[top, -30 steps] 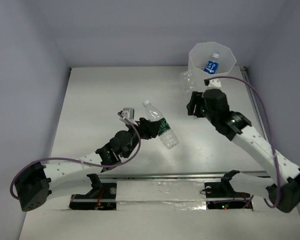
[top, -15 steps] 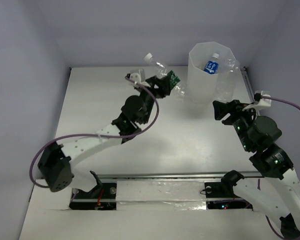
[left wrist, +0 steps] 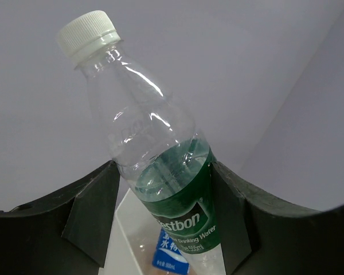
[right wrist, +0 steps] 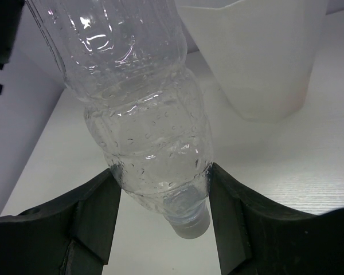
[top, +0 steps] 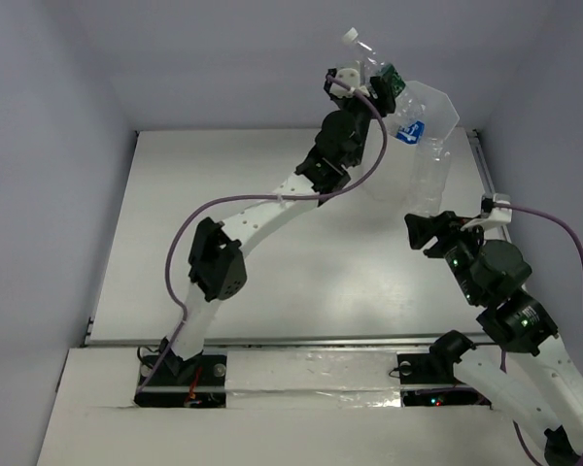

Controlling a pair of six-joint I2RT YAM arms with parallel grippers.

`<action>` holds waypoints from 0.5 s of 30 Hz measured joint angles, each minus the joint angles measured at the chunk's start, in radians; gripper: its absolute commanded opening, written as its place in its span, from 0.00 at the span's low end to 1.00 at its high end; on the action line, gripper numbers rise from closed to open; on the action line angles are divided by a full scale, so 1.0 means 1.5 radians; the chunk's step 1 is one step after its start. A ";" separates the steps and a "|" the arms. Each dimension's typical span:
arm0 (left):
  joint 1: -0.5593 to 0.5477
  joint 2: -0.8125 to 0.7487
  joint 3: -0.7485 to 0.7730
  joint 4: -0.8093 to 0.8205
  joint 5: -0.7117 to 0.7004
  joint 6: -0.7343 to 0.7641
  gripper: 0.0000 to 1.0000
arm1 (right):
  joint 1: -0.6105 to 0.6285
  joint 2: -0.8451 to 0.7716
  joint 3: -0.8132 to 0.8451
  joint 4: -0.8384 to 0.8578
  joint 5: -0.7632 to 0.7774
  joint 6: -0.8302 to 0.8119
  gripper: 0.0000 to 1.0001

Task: Put the plastic bottles in the bin

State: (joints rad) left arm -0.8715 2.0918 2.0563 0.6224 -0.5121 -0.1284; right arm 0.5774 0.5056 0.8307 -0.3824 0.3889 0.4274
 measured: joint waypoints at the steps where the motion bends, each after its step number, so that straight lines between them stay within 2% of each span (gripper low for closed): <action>1: 0.001 0.032 0.045 -0.006 0.000 0.009 0.45 | 0.000 -0.002 -0.003 0.001 -0.004 0.002 0.28; 2: 0.002 0.059 0.082 -0.017 -0.002 0.018 0.48 | 0.000 -0.003 -0.005 0.002 -0.006 0.005 0.28; 3: 0.002 0.082 0.111 -0.026 -0.001 0.027 0.57 | 0.000 -0.005 -0.006 0.002 -0.009 0.007 0.28; 6: 0.002 0.134 0.158 -0.043 -0.003 0.053 0.73 | 0.000 -0.006 -0.007 0.004 -0.012 0.010 0.28; 7: 0.002 0.146 0.159 -0.051 -0.004 0.066 0.87 | 0.000 -0.006 -0.006 0.007 -0.012 0.010 0.28; 11: 0.002 0.156 0.146 -0.066 -0.002 0.090 0.99 | 0.000 0.002 0.000 0.012 -0.002 0.008 0.27; 15: 0.002 0.125 0.077 -0.054 0.010 0.097 0.99 | 0.000 0.031 0.022 0.034 0.020 -0.001 0.27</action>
State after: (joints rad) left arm -0.8684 2.2795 2.1723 0.5407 -0.4969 0.0177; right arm 0.5774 0.5514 0.8639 -0.3317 0.4191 0.4259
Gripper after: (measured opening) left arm 0.989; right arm 0.635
